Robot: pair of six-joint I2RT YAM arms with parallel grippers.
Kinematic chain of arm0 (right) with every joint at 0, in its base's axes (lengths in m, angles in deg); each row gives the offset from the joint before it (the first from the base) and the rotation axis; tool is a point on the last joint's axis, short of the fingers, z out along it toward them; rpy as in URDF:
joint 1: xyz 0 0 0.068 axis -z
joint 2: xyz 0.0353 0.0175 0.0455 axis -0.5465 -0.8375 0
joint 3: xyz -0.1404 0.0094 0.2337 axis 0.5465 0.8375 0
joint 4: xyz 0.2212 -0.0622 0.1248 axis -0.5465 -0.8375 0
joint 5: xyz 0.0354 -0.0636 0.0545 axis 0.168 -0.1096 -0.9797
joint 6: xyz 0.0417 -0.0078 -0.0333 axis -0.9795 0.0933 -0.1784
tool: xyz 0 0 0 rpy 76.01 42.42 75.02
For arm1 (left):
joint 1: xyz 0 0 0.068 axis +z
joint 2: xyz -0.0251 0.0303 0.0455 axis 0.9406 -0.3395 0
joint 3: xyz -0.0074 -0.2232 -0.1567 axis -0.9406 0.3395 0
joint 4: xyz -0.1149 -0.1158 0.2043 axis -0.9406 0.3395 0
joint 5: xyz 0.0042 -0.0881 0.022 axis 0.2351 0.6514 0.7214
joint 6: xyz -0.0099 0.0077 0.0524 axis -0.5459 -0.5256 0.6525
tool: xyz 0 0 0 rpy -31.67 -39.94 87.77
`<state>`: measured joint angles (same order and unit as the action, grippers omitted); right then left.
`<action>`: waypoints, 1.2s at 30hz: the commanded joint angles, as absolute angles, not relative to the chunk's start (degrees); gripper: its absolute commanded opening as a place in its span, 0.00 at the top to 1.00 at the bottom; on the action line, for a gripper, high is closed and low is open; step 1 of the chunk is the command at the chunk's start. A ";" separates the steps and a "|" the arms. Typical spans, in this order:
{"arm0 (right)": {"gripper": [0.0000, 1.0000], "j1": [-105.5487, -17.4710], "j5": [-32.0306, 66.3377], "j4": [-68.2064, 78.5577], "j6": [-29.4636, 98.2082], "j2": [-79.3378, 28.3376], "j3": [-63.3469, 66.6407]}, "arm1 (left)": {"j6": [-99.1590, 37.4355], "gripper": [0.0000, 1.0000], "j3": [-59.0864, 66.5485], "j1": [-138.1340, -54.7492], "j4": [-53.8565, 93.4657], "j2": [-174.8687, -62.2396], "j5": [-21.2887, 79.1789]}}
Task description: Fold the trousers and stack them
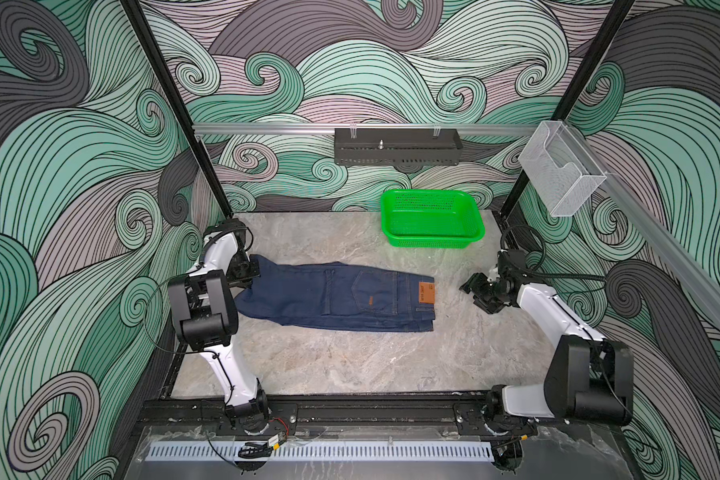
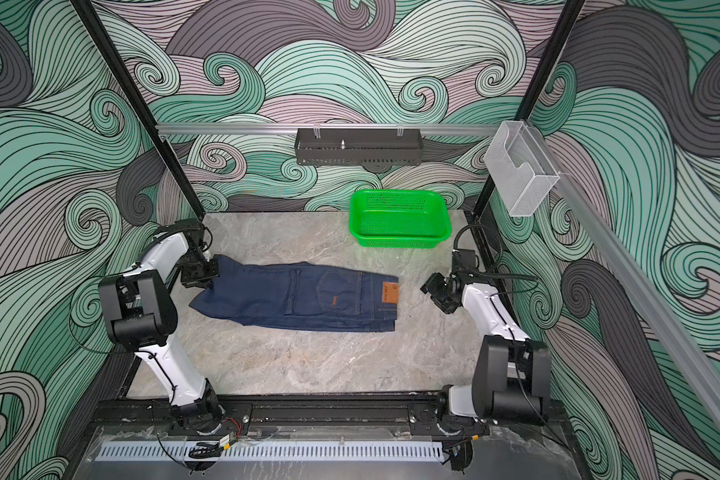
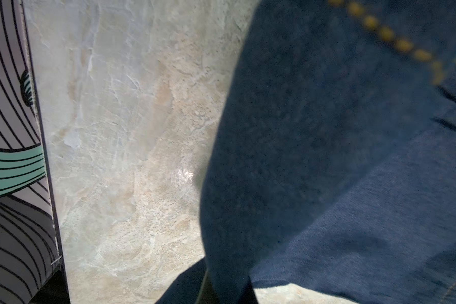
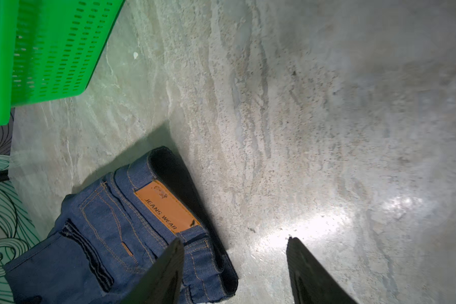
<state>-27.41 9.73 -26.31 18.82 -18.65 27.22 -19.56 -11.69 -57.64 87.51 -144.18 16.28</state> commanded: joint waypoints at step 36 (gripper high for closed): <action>0.63 -39.67 -2.41 -14.26 19.49 -42.46 24.84 | -40.05 1.00 -17.97 -94.52 81.21 -133.15 40.64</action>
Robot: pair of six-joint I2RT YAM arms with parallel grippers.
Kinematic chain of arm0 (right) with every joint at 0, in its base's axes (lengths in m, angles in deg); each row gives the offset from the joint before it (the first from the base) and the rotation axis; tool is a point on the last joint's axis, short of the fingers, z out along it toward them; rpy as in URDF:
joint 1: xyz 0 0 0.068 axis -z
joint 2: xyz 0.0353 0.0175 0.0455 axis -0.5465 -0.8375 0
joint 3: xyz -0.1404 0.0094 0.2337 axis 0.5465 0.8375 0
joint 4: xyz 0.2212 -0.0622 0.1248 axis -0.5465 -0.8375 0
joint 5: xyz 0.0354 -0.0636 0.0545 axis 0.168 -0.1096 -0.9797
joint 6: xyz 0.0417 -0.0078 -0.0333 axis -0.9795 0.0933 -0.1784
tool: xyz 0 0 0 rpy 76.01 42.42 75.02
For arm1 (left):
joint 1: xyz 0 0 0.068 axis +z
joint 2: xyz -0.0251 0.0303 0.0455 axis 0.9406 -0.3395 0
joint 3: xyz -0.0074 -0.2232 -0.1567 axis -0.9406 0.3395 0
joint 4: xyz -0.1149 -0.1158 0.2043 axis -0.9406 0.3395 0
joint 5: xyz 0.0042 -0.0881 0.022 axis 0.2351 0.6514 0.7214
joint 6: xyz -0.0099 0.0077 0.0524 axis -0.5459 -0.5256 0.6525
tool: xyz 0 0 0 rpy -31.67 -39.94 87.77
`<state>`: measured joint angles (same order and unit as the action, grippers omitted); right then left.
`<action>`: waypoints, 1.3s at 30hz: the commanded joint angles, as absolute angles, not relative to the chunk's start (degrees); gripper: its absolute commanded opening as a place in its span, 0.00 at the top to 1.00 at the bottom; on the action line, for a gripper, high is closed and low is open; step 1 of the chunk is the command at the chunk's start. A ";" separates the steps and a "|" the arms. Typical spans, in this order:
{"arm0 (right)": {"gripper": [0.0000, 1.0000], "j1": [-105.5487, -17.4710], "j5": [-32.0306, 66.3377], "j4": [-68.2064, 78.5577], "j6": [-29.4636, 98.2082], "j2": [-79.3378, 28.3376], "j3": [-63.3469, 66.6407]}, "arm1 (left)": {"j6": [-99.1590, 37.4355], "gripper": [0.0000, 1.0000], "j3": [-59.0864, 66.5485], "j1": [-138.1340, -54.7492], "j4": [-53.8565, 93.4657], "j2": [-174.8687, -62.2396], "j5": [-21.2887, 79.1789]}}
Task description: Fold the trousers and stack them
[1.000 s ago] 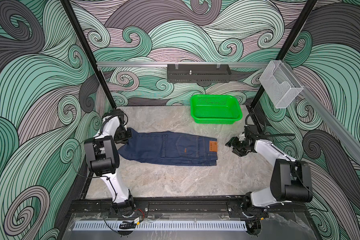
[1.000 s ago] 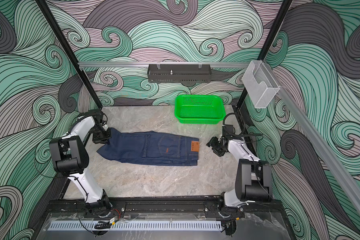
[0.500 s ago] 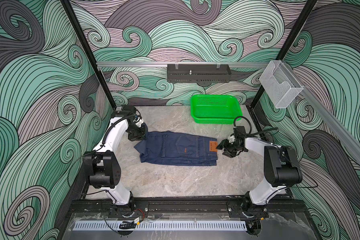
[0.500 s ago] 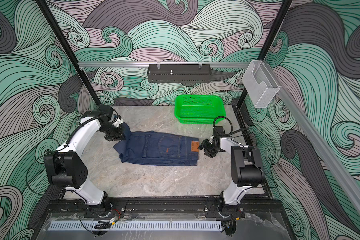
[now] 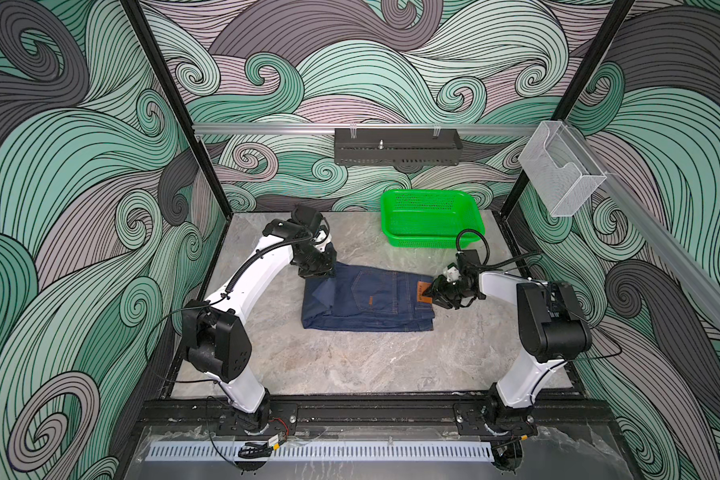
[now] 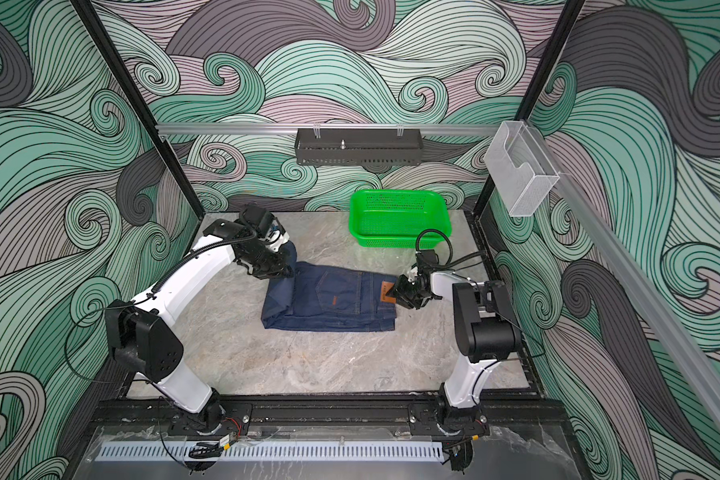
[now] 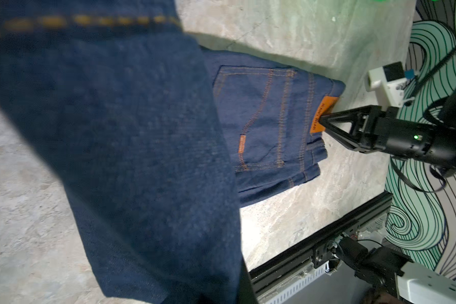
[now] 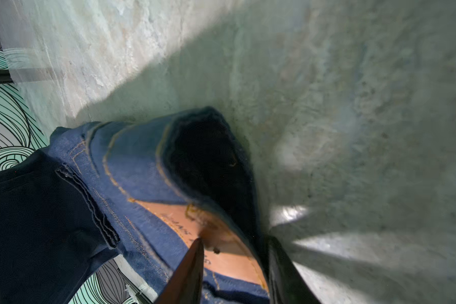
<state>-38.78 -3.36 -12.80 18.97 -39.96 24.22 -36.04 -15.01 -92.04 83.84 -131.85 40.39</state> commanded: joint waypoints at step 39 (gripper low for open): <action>0.69 -41.74 -3.82 -15.05 19.20 -42.14 25.62 | -48.80 1.00 -39.33 -115.53 74.13 -159.18 37.79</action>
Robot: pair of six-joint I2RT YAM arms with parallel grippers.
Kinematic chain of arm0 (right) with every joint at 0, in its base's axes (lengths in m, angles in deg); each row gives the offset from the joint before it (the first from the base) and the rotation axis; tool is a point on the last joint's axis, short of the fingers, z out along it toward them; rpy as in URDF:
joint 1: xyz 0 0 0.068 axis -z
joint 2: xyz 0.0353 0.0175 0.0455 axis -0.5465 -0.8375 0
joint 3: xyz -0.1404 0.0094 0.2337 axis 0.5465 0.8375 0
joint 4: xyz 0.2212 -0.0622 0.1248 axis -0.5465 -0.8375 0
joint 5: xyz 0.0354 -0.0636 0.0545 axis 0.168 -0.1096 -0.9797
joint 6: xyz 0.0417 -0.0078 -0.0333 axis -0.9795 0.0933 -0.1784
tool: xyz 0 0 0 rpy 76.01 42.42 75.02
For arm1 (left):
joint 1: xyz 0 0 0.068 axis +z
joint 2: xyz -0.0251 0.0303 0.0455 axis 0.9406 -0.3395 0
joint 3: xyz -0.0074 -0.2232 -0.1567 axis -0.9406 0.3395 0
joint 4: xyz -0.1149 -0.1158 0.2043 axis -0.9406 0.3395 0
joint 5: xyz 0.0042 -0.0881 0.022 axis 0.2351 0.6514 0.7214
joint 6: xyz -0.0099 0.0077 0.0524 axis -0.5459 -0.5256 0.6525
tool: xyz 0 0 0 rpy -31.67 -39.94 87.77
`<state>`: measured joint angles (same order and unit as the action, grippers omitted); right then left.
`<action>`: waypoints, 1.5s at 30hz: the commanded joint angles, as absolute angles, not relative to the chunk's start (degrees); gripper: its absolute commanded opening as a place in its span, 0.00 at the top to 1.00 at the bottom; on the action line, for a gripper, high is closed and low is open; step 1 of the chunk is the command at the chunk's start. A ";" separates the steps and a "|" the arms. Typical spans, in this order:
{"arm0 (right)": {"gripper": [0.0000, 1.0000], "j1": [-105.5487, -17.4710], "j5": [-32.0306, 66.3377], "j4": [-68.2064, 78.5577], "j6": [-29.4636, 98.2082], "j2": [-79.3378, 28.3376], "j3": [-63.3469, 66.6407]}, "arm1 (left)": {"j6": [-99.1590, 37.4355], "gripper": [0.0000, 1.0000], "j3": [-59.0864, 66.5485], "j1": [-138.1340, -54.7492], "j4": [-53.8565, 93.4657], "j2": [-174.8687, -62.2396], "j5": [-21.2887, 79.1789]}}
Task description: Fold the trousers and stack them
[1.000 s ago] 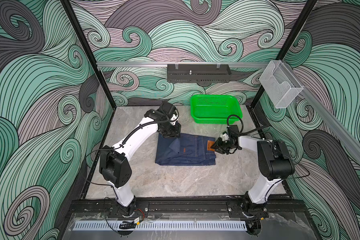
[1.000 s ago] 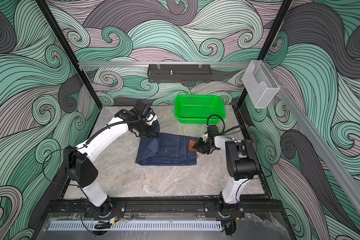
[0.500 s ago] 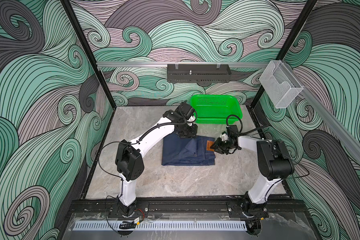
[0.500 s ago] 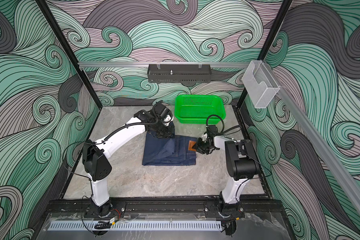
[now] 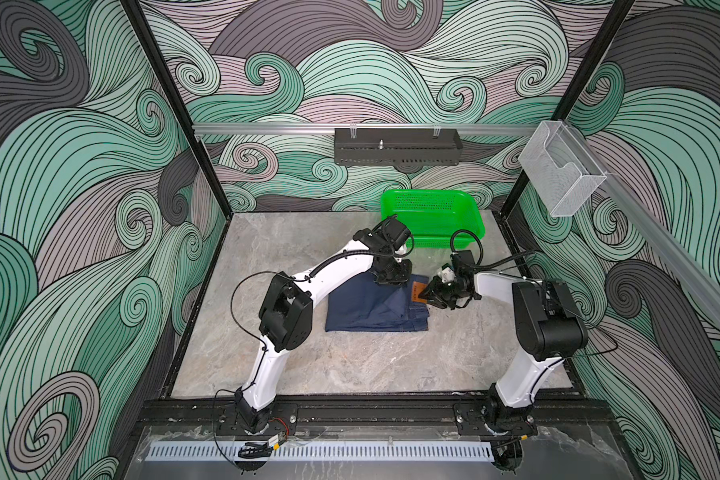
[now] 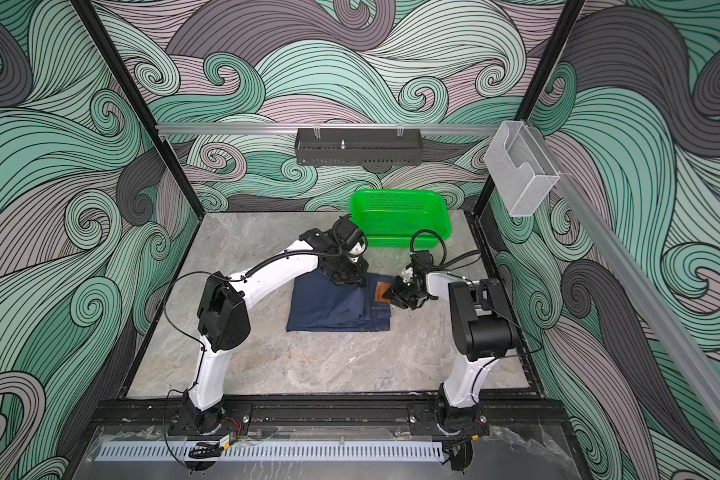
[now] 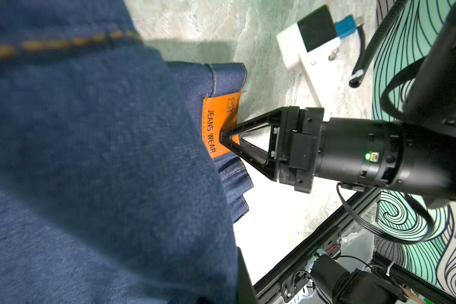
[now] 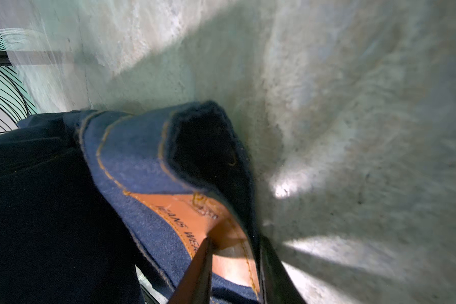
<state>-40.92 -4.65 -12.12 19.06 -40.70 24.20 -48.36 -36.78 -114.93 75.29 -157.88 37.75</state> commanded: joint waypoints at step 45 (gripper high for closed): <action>0.47 -36.93 9.55 -27.27 19.93 -19.48 22.88 | -44.61 0.34 -44.45 -116.52 78.66 -153.46 33.44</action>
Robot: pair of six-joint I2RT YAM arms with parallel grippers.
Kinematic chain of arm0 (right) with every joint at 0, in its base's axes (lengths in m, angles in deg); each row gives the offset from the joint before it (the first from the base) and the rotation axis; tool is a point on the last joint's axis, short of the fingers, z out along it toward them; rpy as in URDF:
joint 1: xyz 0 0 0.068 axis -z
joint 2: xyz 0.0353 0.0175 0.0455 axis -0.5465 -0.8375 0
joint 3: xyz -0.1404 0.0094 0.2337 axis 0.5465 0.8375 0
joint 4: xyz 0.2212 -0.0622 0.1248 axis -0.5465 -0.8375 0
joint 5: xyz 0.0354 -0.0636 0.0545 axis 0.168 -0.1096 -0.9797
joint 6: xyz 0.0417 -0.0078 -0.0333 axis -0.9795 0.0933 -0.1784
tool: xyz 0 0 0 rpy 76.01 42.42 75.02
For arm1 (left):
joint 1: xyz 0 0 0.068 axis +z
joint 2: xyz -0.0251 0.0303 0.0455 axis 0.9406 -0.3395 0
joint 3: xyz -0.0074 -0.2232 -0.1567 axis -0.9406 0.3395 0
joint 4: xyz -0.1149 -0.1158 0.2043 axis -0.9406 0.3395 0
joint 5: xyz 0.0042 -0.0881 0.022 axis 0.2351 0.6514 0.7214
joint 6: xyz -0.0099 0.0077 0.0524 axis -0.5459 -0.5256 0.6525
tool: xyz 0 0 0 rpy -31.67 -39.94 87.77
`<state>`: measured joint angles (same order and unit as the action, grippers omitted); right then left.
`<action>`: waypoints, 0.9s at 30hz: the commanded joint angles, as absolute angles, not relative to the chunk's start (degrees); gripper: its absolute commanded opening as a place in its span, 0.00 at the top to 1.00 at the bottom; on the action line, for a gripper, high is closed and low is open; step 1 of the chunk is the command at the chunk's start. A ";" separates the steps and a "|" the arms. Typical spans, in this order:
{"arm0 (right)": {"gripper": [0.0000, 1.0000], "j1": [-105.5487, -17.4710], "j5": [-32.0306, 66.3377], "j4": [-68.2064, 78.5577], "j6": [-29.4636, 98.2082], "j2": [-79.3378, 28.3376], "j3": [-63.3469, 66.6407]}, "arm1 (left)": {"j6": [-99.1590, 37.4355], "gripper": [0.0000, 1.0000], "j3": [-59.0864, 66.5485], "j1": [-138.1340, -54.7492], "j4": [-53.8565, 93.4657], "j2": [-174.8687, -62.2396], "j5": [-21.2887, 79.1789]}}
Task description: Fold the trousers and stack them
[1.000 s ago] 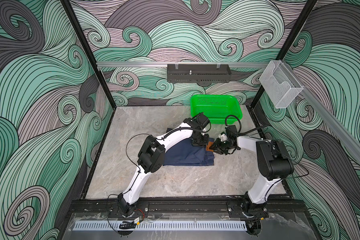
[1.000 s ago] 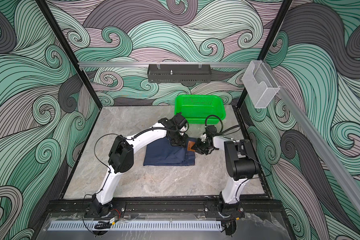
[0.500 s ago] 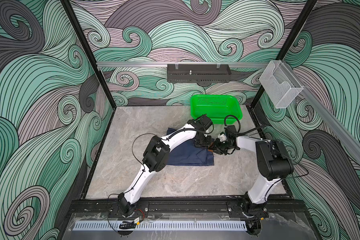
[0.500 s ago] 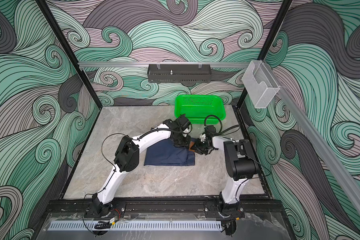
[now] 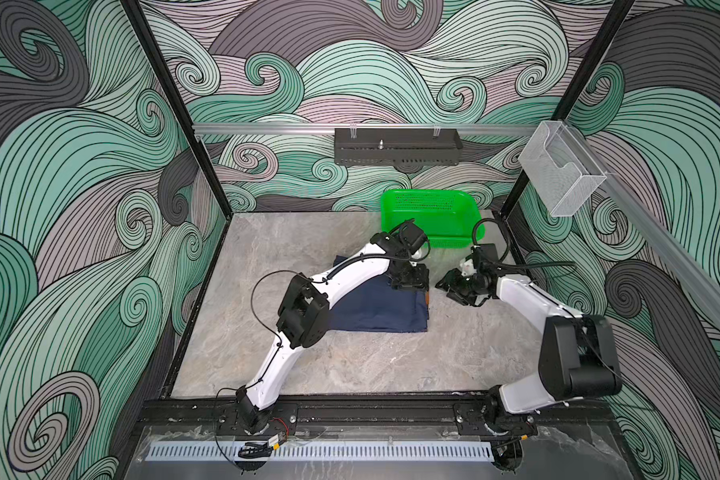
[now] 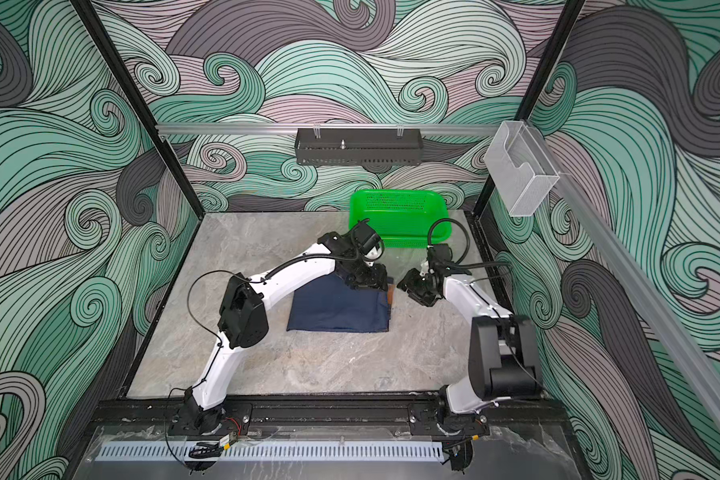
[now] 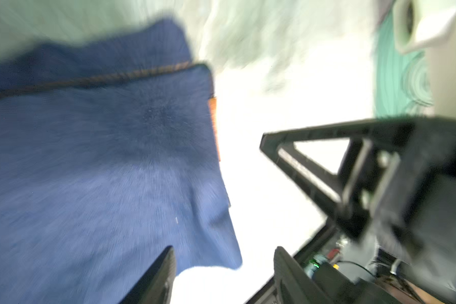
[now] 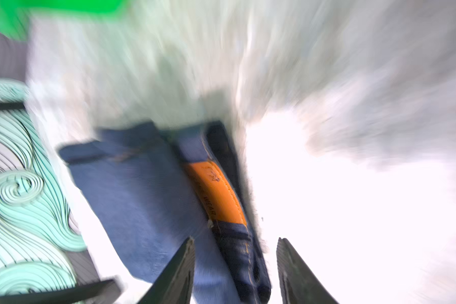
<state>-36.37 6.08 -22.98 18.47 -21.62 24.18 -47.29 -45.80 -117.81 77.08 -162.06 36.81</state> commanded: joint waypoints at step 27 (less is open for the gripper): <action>0.61 -42.97 5.63 -22.64 20.20 -41.47 18.59 | -38.24 0.28 -1.52 -91.61 66.12 -146.45 45.67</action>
